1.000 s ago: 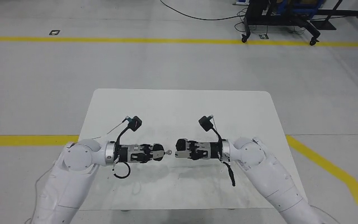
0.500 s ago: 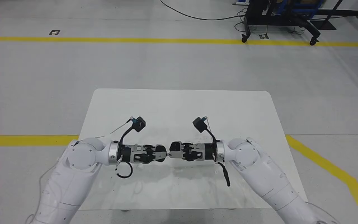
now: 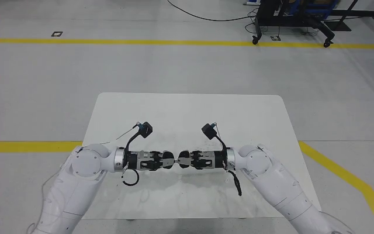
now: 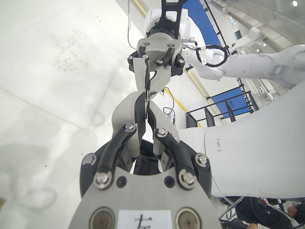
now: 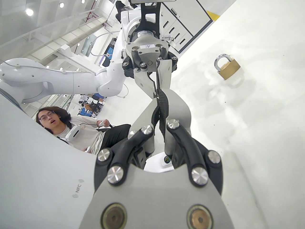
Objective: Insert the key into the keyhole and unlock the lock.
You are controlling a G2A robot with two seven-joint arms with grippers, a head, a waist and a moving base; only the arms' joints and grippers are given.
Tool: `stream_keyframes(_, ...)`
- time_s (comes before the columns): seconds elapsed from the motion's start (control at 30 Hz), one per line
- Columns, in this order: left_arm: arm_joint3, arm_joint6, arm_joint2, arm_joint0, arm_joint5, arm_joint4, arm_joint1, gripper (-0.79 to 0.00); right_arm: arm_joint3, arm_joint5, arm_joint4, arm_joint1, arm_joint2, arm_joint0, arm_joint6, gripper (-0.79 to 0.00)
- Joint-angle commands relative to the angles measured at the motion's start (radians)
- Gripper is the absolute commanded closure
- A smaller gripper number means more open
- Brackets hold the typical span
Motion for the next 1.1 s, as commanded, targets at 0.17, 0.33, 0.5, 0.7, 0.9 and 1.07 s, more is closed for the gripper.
stream_keyframes(0.17,0.013,0.011,-0.028,0.002,-0.018,-0.047,0.010,-0.785,0.001,-0.026,0.004,0.011,0.041,-0.022,-0.037,0.000)
stream_keyframes(0.33,0.023,0.079,-0.077,0.015,-0.020,-0.040,0.018,-0.785,0.009,-0.076,0.018,0.038,0.151,-0.075,-0.057,0.000)
stream_keyframes(0.5,-0.008,0.163,-0.112,0.046,-0.007,0.018,0.024,-0.785,-0.001,-0.154,0.040,0.074,0.311,-0.173,-0.083,0.000)
stream_keyframes(0.7,-0.136,0.295,-0.205,0.084,0.163,0.341,0.041,-0.785,0.021,-0.241,0.080,0.091,0.399,-0.245,-0.117,0.000)
stream_keyframes(0.9,-0.490,0.158,-0.167,0.158,0.449,1.042,0.062,-0.785,0.021,-0.241,0.080,0.091,0.399,-0.245,-0.117,0.000)
stream_keyframes(1.07,-0.588,-0.047,-0.096,0.174,0.540,1.275,0.066,-0.785,0.021,-0.241,0.080,0.091,0.399,-0.245,-0.117,0.000)
